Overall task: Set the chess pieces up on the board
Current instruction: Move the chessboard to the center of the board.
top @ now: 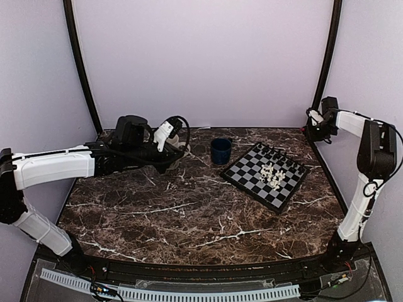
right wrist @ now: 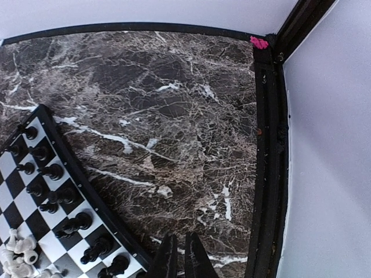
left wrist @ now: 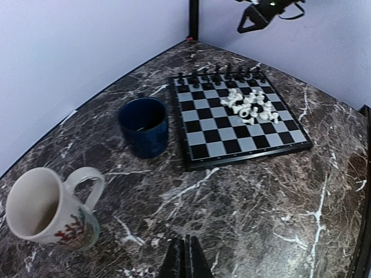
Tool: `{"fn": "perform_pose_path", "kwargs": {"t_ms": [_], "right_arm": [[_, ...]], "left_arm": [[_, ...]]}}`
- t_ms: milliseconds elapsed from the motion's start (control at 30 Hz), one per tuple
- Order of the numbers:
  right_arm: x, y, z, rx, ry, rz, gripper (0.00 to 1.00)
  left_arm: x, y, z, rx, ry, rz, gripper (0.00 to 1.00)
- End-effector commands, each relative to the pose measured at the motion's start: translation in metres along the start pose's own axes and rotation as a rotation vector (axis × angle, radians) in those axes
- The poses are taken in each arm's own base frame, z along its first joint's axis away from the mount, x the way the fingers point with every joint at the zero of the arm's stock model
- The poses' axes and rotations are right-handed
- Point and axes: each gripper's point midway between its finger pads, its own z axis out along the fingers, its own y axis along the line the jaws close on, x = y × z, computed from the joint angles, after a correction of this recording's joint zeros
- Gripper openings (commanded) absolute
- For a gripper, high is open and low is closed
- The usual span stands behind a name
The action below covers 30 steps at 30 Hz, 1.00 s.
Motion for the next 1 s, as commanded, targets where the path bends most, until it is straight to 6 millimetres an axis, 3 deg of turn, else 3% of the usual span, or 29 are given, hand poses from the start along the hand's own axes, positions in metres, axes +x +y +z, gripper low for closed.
{"fn": "perform_pose_path", "kwargs": {"t_ms": [0, 200, 400, 667, 967], "right_arm": [[-0.003, -0.017, 0.015, 0.058, 0.041, -0.045, 0.07], [0.018, -0.01, 0.04, -0.006, 0.152, -0.05, 0.04], [0.04, 0.009, 0.058, -0.128, 0.241, 0.008, 0.01], [0.059, 0.024, 0.07, -0.218, 0.312, 0.068, 0.0], [0.075, 0.027, 0.075, -0.228, 0.375, 0.1, 0.0]], "left_arm": [[-0.013, -0.043, 0.009, 0.094, 0.01, 0.044, 0.0], [0.007, -0.09, 0.04, 0.156, 0.096, 0.066, 0.0], [0.034, -0.116, 0.063, 0.209, 0.165, -0.006, 0.0], [0.059, -0.117, 0.089, 0.186, 0.241, -0.102, 0.0], [0.087, -0.104, 0.113, 0.098, 0.321, -0.111, 0.0]]}}
